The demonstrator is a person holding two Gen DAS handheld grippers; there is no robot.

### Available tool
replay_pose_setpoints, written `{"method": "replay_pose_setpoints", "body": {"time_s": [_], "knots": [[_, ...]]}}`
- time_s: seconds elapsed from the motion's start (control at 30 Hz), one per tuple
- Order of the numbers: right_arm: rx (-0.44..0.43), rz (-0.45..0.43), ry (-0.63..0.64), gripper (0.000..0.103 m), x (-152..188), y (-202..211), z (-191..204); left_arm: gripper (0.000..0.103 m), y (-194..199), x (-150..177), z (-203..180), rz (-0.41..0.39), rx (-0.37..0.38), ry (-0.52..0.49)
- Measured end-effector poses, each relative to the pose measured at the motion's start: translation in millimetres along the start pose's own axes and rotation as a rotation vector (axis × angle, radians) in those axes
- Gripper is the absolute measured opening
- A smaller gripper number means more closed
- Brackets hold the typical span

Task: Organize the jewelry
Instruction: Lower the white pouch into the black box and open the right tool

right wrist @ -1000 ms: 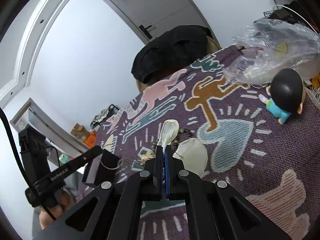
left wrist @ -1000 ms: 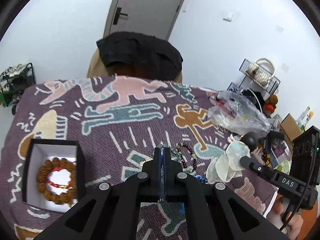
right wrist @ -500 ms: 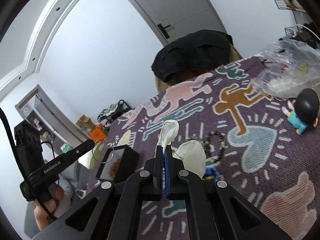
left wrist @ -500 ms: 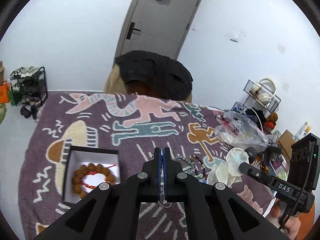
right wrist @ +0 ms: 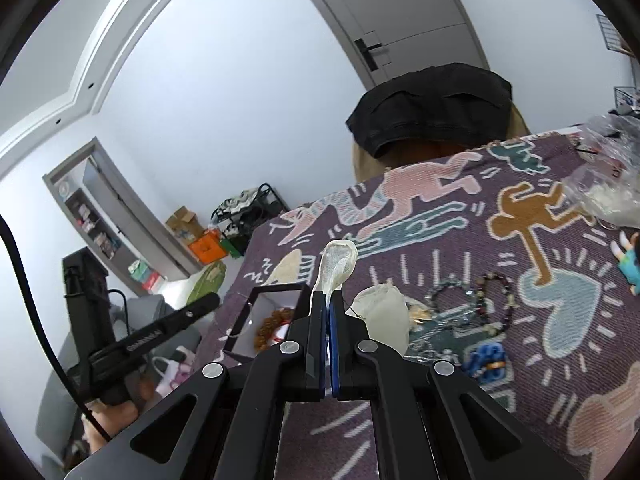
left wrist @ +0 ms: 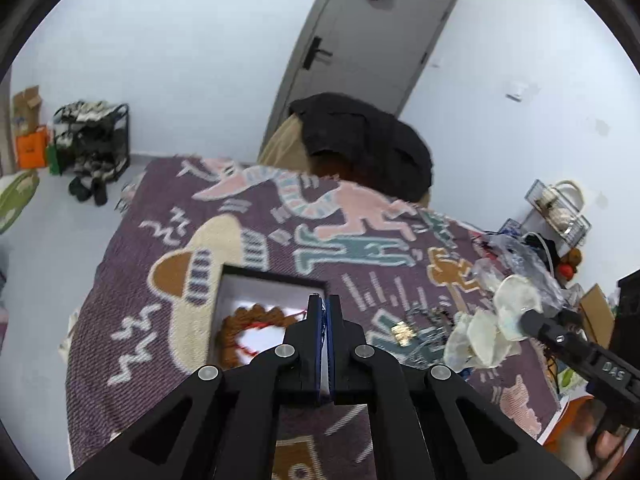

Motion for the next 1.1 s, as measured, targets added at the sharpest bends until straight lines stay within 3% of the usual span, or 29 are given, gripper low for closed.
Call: {"method": "replay_pose_setpoints", "body": {"time_s": [0.2, 0.73, 0.8, 0.83, 0.87, 0.93, 1.0, 1.1], "knots": [[-0.022, 0.039, 0.032, 0.003, 0, -32, 23, 0.006, -15, 10, 29, 0.07, 0.01, 0.066], [-0.084, 0.149, 0.089, 0.003, 7, -123, 75, 0.006, -11, 16, 91, 0.054, -0.045, 0.124], [-0.075, 0.17, 0.084, 0.009, 10, -130, 74, 0.007, -10, 16, 91, 0.052, -0.044, 0.119], [-0.079, 0.19, 0.073, 0.027, 13, -134, 73, 0.011, -11, 16, 91, 0.055, -0.039, 0.12], [-0.085, 0.206, 0.058, 0.056, 16, -136, 71, 0.019, -11, 17, 90, 0.06, -0.033, 0.122], [-0.084, 0.194, 0.041, 0.078, 18, -132, 67, 0.077, -10, 16, 88, 0.054, -0.025, 0.128], [-0.076, 0.164, 0.042, 0.078, 17, -123, 62, 0.093, -2, 13, 85, 0.003, -0.022, 0.13], [-0.06, 0.157, 0.016, 0.078, 17, -109, 49, 0.093, 1, 9, 77, -0.01, -0.013, 0.121]]}}
Point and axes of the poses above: each gripper's, at about its wrist camera, not at the fingertips, and y roughly against the way its jaws point, z to its left, x to its underside, the point moved 8 cm from there along -y, roughly the way its jaws point, and after that the axes turned 15 degrees about -x, right-handed, at the moved point
